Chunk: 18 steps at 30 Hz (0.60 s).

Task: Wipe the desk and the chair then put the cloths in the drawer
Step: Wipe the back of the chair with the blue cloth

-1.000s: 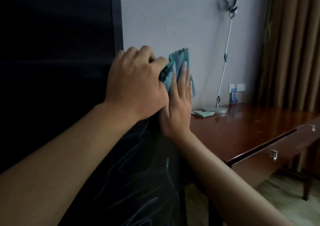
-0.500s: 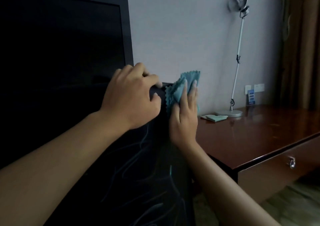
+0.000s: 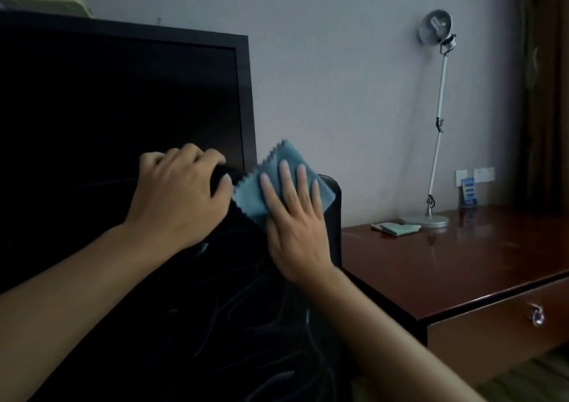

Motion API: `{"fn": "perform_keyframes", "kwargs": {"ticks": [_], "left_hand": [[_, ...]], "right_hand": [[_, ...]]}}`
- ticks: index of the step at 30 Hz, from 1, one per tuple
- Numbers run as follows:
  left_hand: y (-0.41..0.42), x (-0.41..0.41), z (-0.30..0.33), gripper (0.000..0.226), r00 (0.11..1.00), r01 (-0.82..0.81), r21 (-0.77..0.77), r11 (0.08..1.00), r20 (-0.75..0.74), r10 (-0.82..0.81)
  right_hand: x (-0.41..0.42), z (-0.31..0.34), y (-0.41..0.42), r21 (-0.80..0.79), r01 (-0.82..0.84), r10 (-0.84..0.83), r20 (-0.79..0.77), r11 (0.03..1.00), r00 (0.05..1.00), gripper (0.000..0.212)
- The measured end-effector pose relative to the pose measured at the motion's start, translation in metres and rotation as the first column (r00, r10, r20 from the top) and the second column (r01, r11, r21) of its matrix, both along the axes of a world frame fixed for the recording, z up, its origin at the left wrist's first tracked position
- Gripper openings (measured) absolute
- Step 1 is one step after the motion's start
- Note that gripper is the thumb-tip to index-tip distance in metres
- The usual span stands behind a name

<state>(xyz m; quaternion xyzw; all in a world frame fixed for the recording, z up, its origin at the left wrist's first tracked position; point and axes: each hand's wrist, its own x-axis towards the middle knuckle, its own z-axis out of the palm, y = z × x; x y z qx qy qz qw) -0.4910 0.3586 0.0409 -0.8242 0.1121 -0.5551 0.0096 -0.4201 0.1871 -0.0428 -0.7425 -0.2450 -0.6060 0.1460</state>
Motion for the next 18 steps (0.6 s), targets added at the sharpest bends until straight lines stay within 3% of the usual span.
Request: {"fn": "perform_keyframes", "kwargs": {"ticks": [3,5,7,9,12,15,18], "left_hand": [[0.008,-0.003,0.0,0.025,0.994,0.062,-0.133,0.989,-0.079,-0.073],[0.008,-0.004,-0.008,0.03,0.994,0.078,-0.1,0.992,-0.075,-0.085],[0.009,-0.008,-0.013,0.033,0.994,0.075,-0.085,0.994,-0.067,-0.081],[0.009,-0.009,-0.009,0.031,0.992,0.088,-0.11,0.99,-0.082,-0.097],[0.011,-0.008,-0.004,0.027,0.99,0.084,-0.108,0.991,-0.102,-0.095],[0.013,-0.007,-0.005,0.027,0.991,0.099,-0.089,0.991,-0.082,-0.107],[0.019,-0.006,-0.009,0.032,0.989,0.116,-0.035,0.993,-0.083,-0.119]], "right_hand": [[0.004,0.016,0.012,0.02,0.025,-0.026,0.052,0.999,0.998,0.062],[0.006,-0.043,0.021,-0.03,0.007,-0.006,0.026,1.0,1.0,0.06],[0.004,-0.123,0.023,-0.167,0.005,-0.006,-0.008,0.986,1.0,0.057],[0.0,-0.157,0.014,-0.312,0.011,-0.025,-0.042,0.95,0.999,0.056],[0.004,-0.093,0.005,-0.435,0.038,-0.036,0.012,0.9,0.999,0.055],[0.0,-0.005,0.004,-0.371,0.07,-0.025,0.124,0.926,0.992,0.054],[0.0,0.015,0.016,-0.228,0.074,-0.044,0.133,0.971,0.99,0.054]]}}
